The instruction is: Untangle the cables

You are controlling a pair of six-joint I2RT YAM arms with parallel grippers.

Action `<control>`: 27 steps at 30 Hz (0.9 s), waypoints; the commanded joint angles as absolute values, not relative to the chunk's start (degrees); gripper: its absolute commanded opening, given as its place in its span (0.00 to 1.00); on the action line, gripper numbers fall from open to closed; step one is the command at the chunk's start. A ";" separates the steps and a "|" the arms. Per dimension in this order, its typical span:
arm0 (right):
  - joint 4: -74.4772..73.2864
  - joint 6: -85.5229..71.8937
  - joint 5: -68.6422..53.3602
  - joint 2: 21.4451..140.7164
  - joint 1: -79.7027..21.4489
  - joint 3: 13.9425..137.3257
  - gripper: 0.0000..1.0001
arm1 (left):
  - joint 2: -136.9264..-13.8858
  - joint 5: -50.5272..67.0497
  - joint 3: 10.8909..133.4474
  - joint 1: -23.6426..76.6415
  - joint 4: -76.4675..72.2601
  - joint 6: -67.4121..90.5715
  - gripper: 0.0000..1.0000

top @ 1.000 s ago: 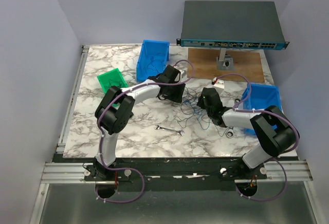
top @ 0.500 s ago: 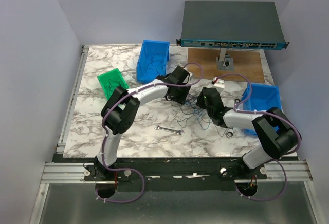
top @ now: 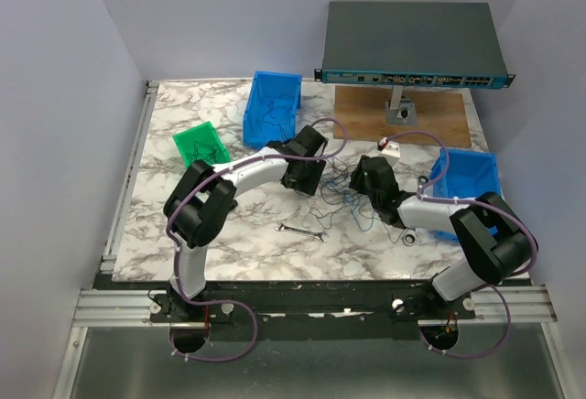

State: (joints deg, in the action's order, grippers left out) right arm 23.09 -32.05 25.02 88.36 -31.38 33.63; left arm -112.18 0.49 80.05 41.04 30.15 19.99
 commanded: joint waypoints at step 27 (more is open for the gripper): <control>24.70 -31.57 23.94 87.98 -31.11 33.51 0.49 | -105.47 -4.83 75.72 39.65 28.13 23.45 0.50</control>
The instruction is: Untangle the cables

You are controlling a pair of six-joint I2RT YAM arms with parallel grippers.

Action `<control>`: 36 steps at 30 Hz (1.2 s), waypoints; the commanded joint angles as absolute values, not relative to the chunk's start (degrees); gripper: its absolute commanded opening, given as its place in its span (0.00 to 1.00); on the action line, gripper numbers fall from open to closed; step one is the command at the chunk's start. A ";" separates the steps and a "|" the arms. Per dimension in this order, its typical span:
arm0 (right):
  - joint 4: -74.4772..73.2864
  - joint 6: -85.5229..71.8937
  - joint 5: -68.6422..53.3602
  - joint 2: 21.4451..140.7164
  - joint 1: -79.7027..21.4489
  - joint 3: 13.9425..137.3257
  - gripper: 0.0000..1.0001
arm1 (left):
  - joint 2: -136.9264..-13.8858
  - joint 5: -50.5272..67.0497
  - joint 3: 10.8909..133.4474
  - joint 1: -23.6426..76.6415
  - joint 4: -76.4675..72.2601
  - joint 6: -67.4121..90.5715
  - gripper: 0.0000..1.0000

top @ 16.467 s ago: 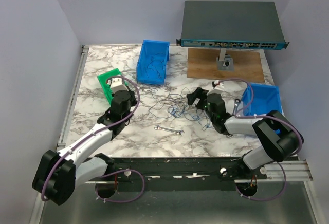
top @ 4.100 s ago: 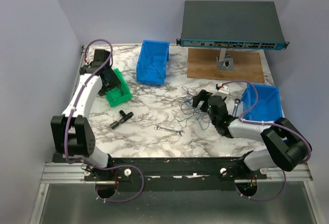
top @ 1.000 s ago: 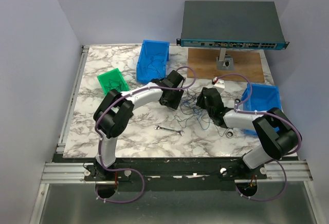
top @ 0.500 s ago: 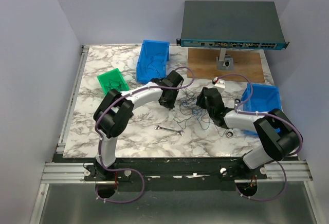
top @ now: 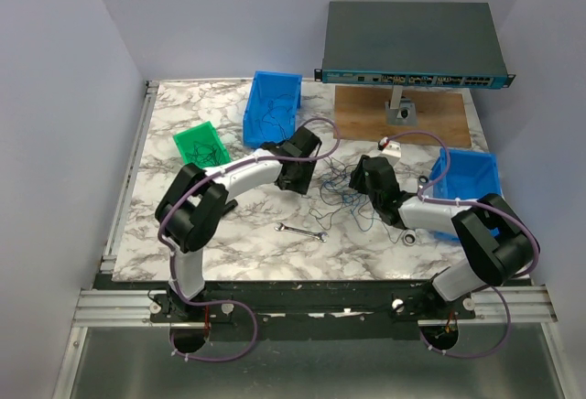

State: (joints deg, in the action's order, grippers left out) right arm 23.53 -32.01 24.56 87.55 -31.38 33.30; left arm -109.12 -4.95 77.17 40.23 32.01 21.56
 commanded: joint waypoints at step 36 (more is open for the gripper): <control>25.42 -31.80 21.54 86.18 -31.11 32.35 0.57 | -101.62 2.39 66.58 47.88 23.48 22.85 0.36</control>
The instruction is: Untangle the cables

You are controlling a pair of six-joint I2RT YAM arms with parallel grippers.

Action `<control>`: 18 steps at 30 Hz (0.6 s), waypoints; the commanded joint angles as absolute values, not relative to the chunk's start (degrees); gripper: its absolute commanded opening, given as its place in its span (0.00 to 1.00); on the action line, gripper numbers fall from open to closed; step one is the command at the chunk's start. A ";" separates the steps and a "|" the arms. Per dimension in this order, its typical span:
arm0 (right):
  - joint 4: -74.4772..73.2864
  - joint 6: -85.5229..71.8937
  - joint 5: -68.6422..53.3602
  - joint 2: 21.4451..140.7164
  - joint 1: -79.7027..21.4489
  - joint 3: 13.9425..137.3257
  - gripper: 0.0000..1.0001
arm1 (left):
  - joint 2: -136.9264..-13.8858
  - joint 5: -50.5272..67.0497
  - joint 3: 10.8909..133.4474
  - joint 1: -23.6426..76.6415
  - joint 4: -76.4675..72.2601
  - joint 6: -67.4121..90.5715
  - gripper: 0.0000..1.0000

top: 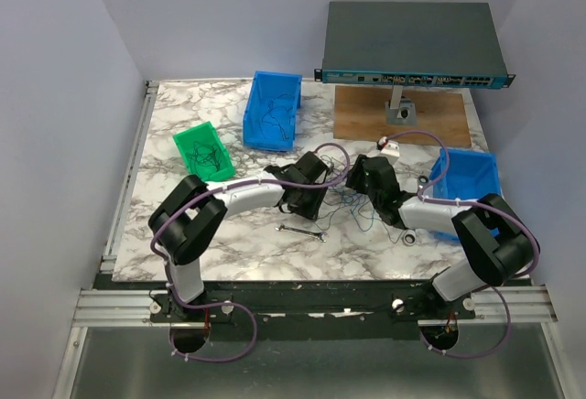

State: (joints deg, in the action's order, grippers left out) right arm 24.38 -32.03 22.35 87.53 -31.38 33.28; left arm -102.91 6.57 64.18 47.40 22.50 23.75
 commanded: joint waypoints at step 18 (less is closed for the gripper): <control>21.50 -31.18 18.77 87.66 -31.20 33.97 0.85 | -81.20 -12.52 58.60 47.15 28.85 28.08 0.00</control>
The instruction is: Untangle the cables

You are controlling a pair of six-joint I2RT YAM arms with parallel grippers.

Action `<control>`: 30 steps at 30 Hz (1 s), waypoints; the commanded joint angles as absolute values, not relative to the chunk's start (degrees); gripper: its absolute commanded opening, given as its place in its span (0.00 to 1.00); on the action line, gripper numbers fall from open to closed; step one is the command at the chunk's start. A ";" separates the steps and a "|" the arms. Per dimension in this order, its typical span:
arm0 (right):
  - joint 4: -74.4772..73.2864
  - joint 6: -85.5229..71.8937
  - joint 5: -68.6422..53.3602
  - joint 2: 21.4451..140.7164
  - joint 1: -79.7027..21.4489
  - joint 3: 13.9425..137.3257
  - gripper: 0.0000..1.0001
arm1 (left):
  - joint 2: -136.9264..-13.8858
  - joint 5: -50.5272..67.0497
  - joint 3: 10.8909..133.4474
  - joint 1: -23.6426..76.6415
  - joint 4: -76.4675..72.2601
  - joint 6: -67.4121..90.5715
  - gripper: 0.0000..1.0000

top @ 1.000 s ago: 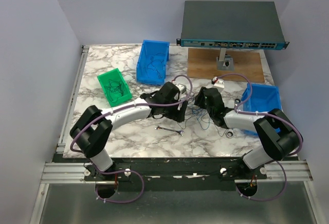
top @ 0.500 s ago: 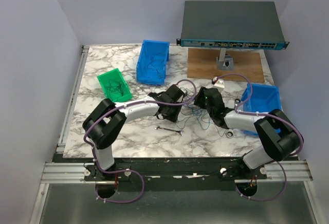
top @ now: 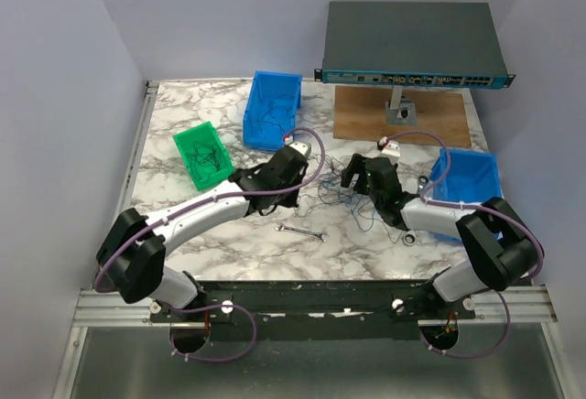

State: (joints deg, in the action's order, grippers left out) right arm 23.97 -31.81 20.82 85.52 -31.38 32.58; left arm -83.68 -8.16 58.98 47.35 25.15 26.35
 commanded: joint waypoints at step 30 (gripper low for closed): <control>28.15 -34.71 16.63 79.79 -24.25 26.74 1.00 | -42.53 -8.97 56.75 18.37 40.79 34.08 0.00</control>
State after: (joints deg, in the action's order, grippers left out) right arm 13.13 -45.01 31.00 84.03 -24.14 31.83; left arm -41.01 -14.81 53.58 18.70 40.51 38.00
